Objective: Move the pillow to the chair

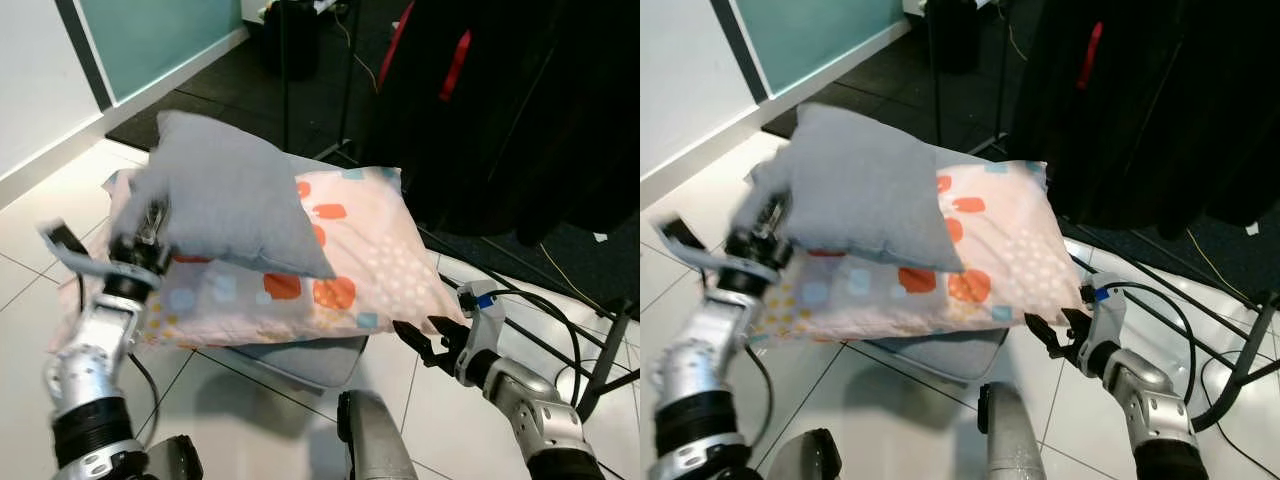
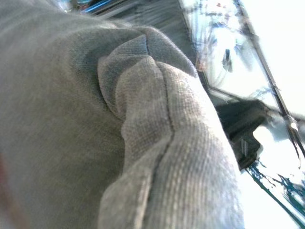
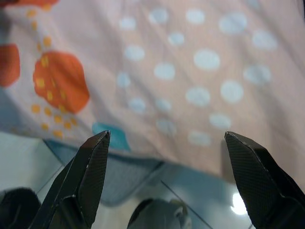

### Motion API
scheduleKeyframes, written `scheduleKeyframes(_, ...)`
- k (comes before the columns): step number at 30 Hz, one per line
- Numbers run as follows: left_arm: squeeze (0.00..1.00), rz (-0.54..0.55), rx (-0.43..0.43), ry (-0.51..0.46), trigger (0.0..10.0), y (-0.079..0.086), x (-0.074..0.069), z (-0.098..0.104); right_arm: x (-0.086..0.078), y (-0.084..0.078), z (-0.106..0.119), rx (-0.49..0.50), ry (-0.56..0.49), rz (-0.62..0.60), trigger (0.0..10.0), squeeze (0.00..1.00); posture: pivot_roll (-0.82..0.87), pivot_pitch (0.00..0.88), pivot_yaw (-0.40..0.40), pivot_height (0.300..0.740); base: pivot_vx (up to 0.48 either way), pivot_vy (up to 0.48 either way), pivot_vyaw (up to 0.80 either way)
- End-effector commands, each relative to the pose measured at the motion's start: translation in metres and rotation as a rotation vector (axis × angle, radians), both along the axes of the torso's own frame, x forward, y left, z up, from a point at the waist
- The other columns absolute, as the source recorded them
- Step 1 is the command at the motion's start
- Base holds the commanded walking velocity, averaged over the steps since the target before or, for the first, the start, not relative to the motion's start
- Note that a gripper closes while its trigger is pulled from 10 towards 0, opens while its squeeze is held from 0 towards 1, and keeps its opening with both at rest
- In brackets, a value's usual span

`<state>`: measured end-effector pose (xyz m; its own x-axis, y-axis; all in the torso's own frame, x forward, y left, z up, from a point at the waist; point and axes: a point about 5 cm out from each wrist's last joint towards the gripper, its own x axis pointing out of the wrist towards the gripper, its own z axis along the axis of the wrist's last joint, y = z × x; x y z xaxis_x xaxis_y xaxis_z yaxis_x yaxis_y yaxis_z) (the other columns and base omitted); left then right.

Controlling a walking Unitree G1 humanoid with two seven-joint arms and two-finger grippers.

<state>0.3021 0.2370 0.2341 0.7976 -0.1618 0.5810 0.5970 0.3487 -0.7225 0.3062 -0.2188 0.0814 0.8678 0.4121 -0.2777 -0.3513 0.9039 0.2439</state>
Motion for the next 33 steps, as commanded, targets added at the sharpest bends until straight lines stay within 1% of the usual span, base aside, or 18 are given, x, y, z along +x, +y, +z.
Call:
scheduleKeyframes(1, 0.0, 0.014, 0.023, -0.201, 0.0, 0.009, -0.02, 0.045, -0.001, 0.0, -0.006, -0.014, 0.017, -0.013, 10.0, 0.0, -0.22, 0.117, -0.066, 0.545, 0.0, 0.0, 0.0)
scheduleKeyframes(2, 0.0, 0.037, 0.019, -0.263, 0.0, 0.015, -0.033, 0.066, 0.003, 0.002, -0.005, -0.01, 0.008, -0.012, 10.0, 0.0, -0.22, 0.101, -0.061, 0.545, 0.0, 0.0, 0.0)
scheduleKeyframes(6, 0.0, 0.053, 0.03, -0.273, 0.0, 0.017, -0.04, 0.071, 0.005, 0.004, -0.004, -0.006, 0.005, -0.013, 10.0, 0.0, -0.22, 0.098, -0.06, 0.545, 0.0, 0.0, 0.0)
scheduleKeyframes(8, 0.0, 0.026, 0.04, -0.275, 0.0, 0.011, -0.049, 0.069, 0.009, 0.004, 0.001, 0.02, -0.016, -0.013, 10.0, 0.0, -0.21, 0.075, -0.05, 0.55, 0.0, 0.0, 0.0)
scheduleKeyframes(12, 0.0, -0.075, 0.035, -0.186, 0.0, -0.014, -0.066, 0.038, 0.016, 0.007, 0.007, 0.041, -0.047, -0.012, 10.0, 0.0, -0.21, 0.055, -0.045, 0.57, 0.0, 0.0, 0.0)
scheduleKeyframes(14, 0.0, -0.099, 0.038, -0.137, 0.0, -0.025, -0.07, 0.025, 0.019, 0.008, 0.01, 0.047, -0.057, -0.012, 10.0, 0.0, -0.2, 0.055, -0.045, 0.58, 0.0, 0.0, 0.0)
scheduleKeyframes(16, 0.0, -0.108, 0.04, -0.118, 0.0, -0.029, -0.072, 0.022, 0.021, 0.008, 0.011, 0.05, -0.061, -0.011, 10.0, 0.0, -0.2, 0.055, -0.045, 0.585, 0.0, 0.0, 0.0)
scheduleKeyframes(18, 0.0, -0.078, 0.003, -0.056, 0.0, -0.032, -0.071, 0.01, 0.024, 0.009, 0.013, 0.049, -0.067, -0.005, 10.0, 0.0, -0.2, 0.05, -0.056, 0.595, 0.0, 0.0, 0.0)
scheduleKeyframes(21, 0.0, -0.053, -0.006, -0.027, 0.0, -0.033, -0.069, 0.007, 0.026, 0.01, 0.014, 0.049, -0.069, -0.003, 10.0, 0.0, -0.2, 0.05, -0.056, 0.6, 0.0, 0.0, 0.0)
scheduleKeyframes(22, 0.0, -0.03, -0.009, 0.005, 0.4, -0.035, -0.067, 0.002, 0.028, 0.011, 0.015, 0.047, -0.072, 0.001, 10.0, 0.0, -0.19, 0.043, -0.063, 0.605, 0.0, 0.0, 0.0)
scheduleKeyframes(23, 0.0, -0.018, -0.008, 0.023, 0.4, -0.036, -0.066, 0.0, 0.029, 0.011, 0.016, 0.047, -0.074, 0.004, 10.0, 0.0, -0.19, 0.043, -0.063, 0.61, 0.0, 0.0, 0.0)
scheduleKeyframes(24, 0.0, -0.001, 0.019, 0.05, 10.0, -0.041, -0.065, -0.003, 0.031, 0.012, 0.018, 0.049, -0.081, 0.01, 10.0, 0.0, -0.19, 0.04, -0.068, 0.615, 0.0, 0.0, 0.0)
scheduleKeyframes(25, 0.0, -0.001, 0.019, 0.05, 10.0, -0.041, -0.065, -0.003, 0.031, 0.012, 0.018, 0.049, -0.081, 0.01, 10.0, 0.0, -0.19, 0.04, -0.068, 0.615, 0.0, 0.0, 0.0)
scheduleKeyframes(27, 0.0, 0.036, 0.077, 0.098, 10.0, -0.048, -0.062, -0.007, 0.035, 0.014, 0.022, 0.053, -0.093, 0.018, 10.0, 0.0, -0.19, 0.039, -0.069, 0.625, 0.0, 0.0, 0.0)
scheduleKeyframes(29, 0.0, 0.09, 0.15, 0.139, 10.0, -0.052, -0.059, -0.011, 0.037, 0.016, 0.024, 0.059, -0.101, 0.023, 10.0, 0.0, -0.19, 0.04, -0.067, 0.635, 0.0, 0.0, 0.0)
scheduleKeyframes(30, 0.0, 0.123, 0.214, 0.165, 10.0, -0.055, -0.056, -0.014, 0.037, 0.017, 0.025, 0.066, -0.103, 0.025, 10.0, 0.0, -0.18, 0.038, -0.064, 0.64, 0.0, 0.0, 0.0)
scheduleKeyframes(31, 0.0, 0.123, 0.214, 0.165, 10.0, -0.055, -0.056, -0.014, 0.037, 0.017, 0.025, 0.066, -0.103, 0.025, 10.0, 0.0, -0.18, 0.038, -0.064, 0.64, 0.0, 0.0, 0.0)
scheduleKeyframes(33, 0.0, 0.158, 0.299, 0.193, 10.0, -0.058, -0.051, -0.016, 0.038, 0.019, 0.024, 0.074, -0.105, 0.027, 10.0, 0.0, -0.17, 0.04, -0.061, 0.65, 0.0, 0.0, 0.0)
